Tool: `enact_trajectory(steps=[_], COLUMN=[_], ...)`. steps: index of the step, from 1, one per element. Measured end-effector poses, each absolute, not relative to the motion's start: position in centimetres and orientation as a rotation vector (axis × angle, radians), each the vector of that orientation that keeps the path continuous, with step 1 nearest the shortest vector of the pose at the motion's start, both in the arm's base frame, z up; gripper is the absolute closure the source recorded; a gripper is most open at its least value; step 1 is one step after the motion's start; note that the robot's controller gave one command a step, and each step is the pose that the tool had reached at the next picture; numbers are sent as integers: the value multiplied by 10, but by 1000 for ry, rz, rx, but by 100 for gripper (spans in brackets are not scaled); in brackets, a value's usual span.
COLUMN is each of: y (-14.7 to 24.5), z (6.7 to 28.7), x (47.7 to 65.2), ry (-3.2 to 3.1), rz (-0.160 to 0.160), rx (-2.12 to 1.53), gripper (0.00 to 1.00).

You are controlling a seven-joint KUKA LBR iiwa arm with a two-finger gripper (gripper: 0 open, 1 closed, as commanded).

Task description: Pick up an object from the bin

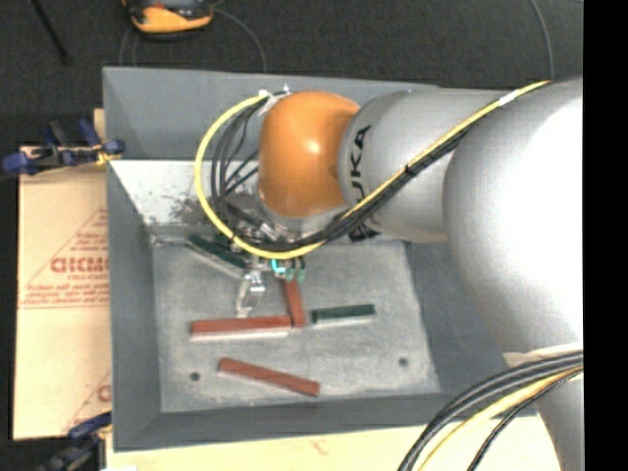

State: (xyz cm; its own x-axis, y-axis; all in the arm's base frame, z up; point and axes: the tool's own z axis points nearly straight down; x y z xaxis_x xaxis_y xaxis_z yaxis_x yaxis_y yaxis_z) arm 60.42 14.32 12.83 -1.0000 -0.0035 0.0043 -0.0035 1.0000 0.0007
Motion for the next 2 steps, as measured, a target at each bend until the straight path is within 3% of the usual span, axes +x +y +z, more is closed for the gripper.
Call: enact_trajectory(steps=[1, 2], y=[143, 125], z=[133, 80], x=[606, 574], ry=[-3145, -3146], rz=[-3, -1], rx=[1, 91], gripper=[0, 0])
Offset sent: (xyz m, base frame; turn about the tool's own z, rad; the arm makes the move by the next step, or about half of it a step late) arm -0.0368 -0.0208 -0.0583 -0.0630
